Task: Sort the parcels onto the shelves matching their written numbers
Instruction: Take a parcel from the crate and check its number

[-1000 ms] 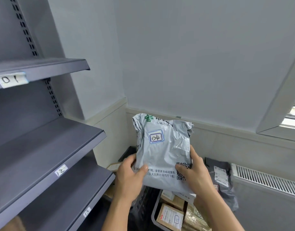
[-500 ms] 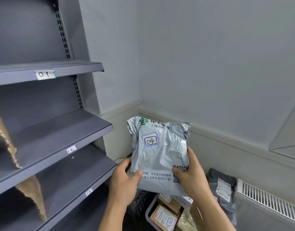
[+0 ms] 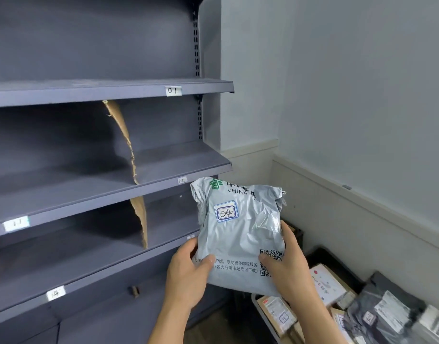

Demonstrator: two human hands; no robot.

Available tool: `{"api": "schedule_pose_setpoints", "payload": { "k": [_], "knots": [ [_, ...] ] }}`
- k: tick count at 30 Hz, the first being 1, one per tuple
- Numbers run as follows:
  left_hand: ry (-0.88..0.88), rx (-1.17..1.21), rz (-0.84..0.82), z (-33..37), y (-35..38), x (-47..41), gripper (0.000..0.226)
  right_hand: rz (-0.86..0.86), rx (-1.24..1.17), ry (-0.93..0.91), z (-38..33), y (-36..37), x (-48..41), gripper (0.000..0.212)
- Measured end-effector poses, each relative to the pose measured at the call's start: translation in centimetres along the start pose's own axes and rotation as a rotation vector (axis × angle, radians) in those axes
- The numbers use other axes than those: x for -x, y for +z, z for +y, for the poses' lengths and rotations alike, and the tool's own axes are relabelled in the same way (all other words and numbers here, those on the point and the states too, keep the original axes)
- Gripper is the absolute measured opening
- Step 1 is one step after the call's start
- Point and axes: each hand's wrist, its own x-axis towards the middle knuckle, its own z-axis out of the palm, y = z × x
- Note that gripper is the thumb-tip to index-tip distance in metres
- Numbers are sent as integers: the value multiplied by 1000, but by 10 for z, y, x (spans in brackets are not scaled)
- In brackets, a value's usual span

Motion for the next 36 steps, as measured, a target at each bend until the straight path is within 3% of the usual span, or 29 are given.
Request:
{"api": "schedule_pose_setpoints", "payload": {
  "k": [23,36],
  "knots": [
    [-104,71,420,-94,-275,128,35,-476,1,-203,-102,223,163,83],
    [-165,118,671,-135,-362,178,35,-724,62,-300,-141,321,219,84]
  ]
}}
